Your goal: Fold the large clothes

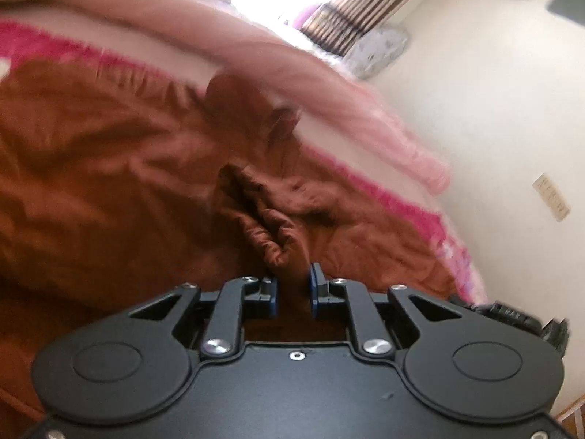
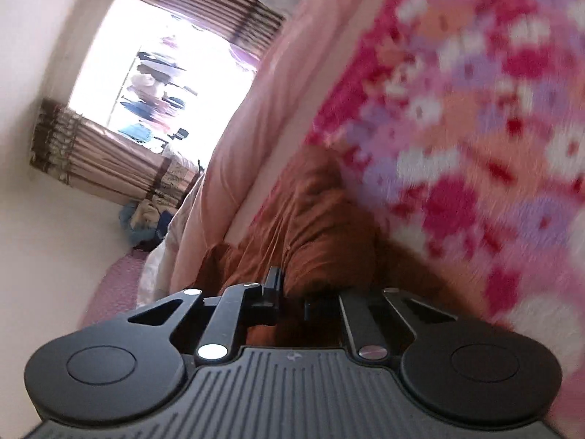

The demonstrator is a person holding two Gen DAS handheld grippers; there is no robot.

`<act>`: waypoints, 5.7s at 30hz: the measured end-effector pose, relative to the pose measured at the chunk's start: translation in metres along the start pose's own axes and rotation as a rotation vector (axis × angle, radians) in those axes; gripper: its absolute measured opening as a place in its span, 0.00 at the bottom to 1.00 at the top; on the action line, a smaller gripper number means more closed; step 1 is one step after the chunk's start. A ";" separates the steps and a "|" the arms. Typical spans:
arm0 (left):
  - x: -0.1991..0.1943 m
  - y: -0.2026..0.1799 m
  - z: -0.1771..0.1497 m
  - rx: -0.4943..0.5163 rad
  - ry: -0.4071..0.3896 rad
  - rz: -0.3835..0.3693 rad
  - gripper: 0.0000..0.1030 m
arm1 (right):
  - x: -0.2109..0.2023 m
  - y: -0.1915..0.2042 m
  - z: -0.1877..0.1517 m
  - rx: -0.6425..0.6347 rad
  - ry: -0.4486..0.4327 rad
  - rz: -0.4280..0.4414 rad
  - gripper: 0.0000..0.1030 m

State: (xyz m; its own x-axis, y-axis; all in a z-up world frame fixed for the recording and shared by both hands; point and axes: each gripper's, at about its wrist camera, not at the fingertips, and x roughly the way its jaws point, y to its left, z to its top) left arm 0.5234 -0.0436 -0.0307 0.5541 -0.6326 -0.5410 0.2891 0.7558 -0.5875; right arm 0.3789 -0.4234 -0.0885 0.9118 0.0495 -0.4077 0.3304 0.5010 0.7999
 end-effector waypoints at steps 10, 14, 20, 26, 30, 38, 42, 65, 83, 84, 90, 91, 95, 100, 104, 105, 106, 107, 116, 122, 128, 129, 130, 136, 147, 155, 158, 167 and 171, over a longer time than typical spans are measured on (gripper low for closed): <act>-0.011 -0.002 -0.003 0.126 0.042 0.104 0.53 | -0.007 -0.004 -0.010 -0.050 0.063 -0.117 0.25; -0.049 -0.011 0.000 0.248 -0.048 0.183 0.55 | -0.028 0.026 -0.008 -0.182 0.066 -0.258 0.30; -0.056 -0.028 0.010 0.269 -0.109 0.142 0.56 | -0.043 0.088 -0.024 -0.504 -0.125 -0.338 0.41; -0.007 -0.049 0.008 0.319 -0.099 0.170 0.56 | -0.006 0.112 -0.041 -0.652 -0.107 -0.235 0.43; 0.025 -0.042 0.006 0.320 -0.040 0.203 0.56 | 0.024 0.099 -0.036 -0.647 -0.081 -0.297 0.43; 0.051 -0.022 -0.002 0.293 -0.014 0.242 0.58 | 0.050 0.056 -0.039 -0.597 -0.010 -0.353 0.28; 0.035 -0.035 0.010 0.284 -0.035 0.228 0.56 | 0.041 0.069 -0.035 -0.600 -0.010 -0.349 0.30; 0.079 -0.023 0.039 0.232 -0.049 0.278 0.58 | 0.092 0.058 -0.012 -0.562 0.005 -0.345 0.35; -0.213 0.044 -0.089 0.218 -0.129 0.394 0.61 | -0.126 0.007 -0.060 -0.416 0.054 -0.223 0.59; -0.223 0.051 -0.102 0.204 -0.124 0.411 0.61 | -0.136 -0.001 -0.064 -0.400 0.059 -0.218 0.61; -0.264 0.090 -0.168 0.031 -0.120 0.413 0.61 | -0.184 -0.048 -0.088 -0.282 0.095 -0.175 0.62; -0.268 0.093 -0.177 0.008 -0.128 0.418 0.61 | -0.188 -0.054 -0.092 -0.261 0.094 -0.173 0.62; -0.281 0.097 -0.195 -0.067 -0.168 0.409 0.61 | -0.200 -0.070 -0.103 -0.199 0.089 -0.151 0.63; -0.292 0.107 -0.211 -0.180 -0.192 0.369 0.61 | -0.200 -0.073 -0.111 -0.183 0.109 -0.111 0.63; -0.296 0.114 -0.223 -0.255 -0.210 0.349 0.62 | -0.198 -0.072 -0.115 -0.176 0.111 -0.098 0.63; -0.297 0.116 -0.224 -0.268 -0.215 0.336 0.62 | -0.198 -0.072 -0.116 -0.171 0.111 -0.095 0.63; -0.299 0.118 -0.225 -0.280 -0.227 0.320 0.62 | -0.198 -0.073 -0.117 -0.167 0.111 -0.091 0.63; -0.300 0.121 -0.224 -0.296 -0.235 0.302 0.63 | -0.197 -0.073 -0.117 -0.164 0.113 -0.087 0.63; -0.284 0.132 -0.207 -0.342 -0.259 0.216 0.64 | -0.194 -0.069 -0.120 -0.155 0.114 -0.085 0.65; -0.276 0.137 -0.199 -0.319 -0.269 0.209 0.65 | -0.188 -0.069 -0.120 -0.149 0.108 -0.082 0.65; -0.272 0.132 -0.193 -0.275 -0.234 0.223 0.64 | -0.183 -0.062 -0.121 -0.165 0.103 -0.092 0.71; -0.272 0.131 -0.193 -0.273 -0.226 0.216 0.59 | -0.183 -0.059 -0.121 -0.181 0.106 -0.101 0.71; -0.272 0.129 -0.194 -0.273 -0.221 0.213 0.59 | -0.182 -0.056 -0.122 -0.202 0.110 -0.111 0.67; -0.270 0.123 -0.190 -0.236 -0.212 0.248 0.21 | -0.181 -0.048 -0.129 -0.247 0.147 -0.109 0.22; -0.279 0.114 -0.150 -0.267 -0.318 0.091 0.12 | -0.183 -0.035 -0.093 -0.137 0.093 0.108 0.11; -0.260 0.083 -0.036 -0.124 -0.390 0.068 0.11 | -0.137 0.016 -0.021 -0.143 0.038 0.199 0.08; -0.237 0.080 0.017 -0.088 -0.405 0.087 0.11 | -0.107 0.037 0.015 -0.145 0.016 0.214 0.08; -0.119 0.120 0.123 -0.083 -0.326 0.219 0.13 | 0.035 0.065 0.098 -0.117 0.043 0.132 0.08; -0.064 0.153 0.132 -0.136 -0.233 0.304 0.23 | 0.099 0.043 0.101 -0.084 0.089 0.023 0.08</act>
State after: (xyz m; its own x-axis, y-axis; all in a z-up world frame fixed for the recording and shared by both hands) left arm 0.6355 0.1348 -0.0062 0.7653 -0.3161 -0.5607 -0.0128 0.8635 -0.5043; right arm 0.5075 -0.4842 -0.0499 0.8924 0.1368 -0.4301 0.2846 0.5690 0.7715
